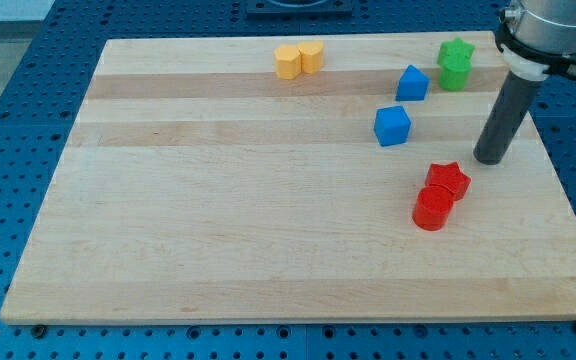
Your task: Place your arm in between the red blocks
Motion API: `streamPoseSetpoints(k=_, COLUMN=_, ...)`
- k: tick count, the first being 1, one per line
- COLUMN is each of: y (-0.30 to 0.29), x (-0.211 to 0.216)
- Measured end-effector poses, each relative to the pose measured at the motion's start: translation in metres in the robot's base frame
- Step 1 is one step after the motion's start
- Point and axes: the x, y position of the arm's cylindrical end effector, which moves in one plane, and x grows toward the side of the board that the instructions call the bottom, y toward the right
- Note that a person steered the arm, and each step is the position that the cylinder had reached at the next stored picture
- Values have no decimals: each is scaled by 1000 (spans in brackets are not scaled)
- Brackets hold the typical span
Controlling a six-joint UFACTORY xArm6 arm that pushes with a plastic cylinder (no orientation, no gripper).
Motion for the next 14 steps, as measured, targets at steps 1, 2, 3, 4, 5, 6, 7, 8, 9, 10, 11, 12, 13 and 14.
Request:
streamPoseSetpoints(k=1, y=-5, x=27)
streamPoseSetpoints(k=2, y=-5, x=39)
streamPoseSetpoints(k=3, y=-6, x=39)
streamPoseSetpoints(k=4, y=-24, x=39)
streamPoseSetpoints(k=5, y=-50, x=39)
streamPoseSetpoints(k=6, y=-76, x=39)
streamPoseSetpoints(k=7, y=-102, x=39)
streamPoseSetpoints(k=8, y=-130, x=41)
streamPoseSetpoints(k=9, y=-125, x=40)
streamPoseSetpoints(k=10, y=-68, x=48)
streamPoseSetpoints(k=11, y=-89, x=87)
streamPoseSetpoints(k=12, y=-92, x=93)
streamPoseSetpoints(k=13, y=-92, x=94)
streamPoseSetpoints(k=14, y=-92, x=94)
